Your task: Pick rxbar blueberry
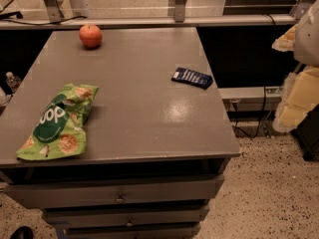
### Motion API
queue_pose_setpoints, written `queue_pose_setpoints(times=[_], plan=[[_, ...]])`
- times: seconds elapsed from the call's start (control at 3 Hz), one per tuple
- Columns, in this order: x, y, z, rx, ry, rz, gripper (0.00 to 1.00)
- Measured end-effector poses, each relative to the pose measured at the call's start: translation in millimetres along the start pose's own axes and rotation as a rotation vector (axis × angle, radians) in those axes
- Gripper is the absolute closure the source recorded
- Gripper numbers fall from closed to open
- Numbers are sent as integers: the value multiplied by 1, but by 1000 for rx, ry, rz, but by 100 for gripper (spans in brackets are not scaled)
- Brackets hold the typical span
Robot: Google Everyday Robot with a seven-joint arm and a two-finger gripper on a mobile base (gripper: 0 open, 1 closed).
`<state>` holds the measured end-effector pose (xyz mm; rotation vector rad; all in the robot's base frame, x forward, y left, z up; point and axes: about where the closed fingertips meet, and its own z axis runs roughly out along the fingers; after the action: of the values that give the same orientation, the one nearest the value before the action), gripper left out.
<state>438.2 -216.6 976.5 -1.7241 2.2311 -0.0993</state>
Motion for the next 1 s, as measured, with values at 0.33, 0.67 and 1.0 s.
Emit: queue_pose_setpoints(times=[0.33, 0.67, 1.0], plan=[[-1, -2, -2, 10, -9, 3, 0], [-13, -17, 8, 16, -81, 21, 0], [-41, -43, 25, 21, -164, 26, 0]])
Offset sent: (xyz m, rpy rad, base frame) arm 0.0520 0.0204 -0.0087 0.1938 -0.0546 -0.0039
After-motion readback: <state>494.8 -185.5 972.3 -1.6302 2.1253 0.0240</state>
